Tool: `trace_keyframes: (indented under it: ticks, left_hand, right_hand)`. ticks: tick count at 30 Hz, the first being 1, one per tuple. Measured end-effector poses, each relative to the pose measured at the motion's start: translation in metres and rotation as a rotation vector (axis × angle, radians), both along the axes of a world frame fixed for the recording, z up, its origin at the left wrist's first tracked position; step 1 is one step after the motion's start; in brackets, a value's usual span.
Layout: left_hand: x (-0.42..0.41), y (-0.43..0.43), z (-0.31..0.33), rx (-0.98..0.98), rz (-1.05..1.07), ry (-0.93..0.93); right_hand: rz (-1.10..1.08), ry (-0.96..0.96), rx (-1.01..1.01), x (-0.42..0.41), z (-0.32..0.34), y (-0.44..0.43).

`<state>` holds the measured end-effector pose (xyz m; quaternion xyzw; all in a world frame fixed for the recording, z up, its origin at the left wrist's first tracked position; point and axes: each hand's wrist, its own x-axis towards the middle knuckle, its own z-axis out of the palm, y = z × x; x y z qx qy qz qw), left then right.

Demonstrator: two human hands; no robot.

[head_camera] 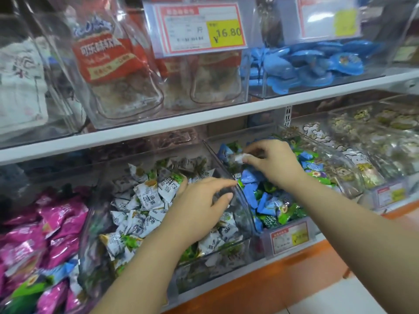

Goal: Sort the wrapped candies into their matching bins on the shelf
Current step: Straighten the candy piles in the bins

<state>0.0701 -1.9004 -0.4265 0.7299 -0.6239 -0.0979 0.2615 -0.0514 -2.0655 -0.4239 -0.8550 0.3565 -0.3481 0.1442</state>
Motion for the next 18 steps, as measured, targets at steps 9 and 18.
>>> trace_keyframes:
  ticks: [9,18]
  left_hand:
    - [-0.010,0.002,0.013,-0.309,0.035,0.534]
    - [0.019,0.013,-0.004,-0.241,0.270,0.065]
  right_hand:
    - [0.353,-0.183,0.178,-0.013,0.028,0.061]
    - [0.178,0.056,0.131,-0.041,0.018,0.030]
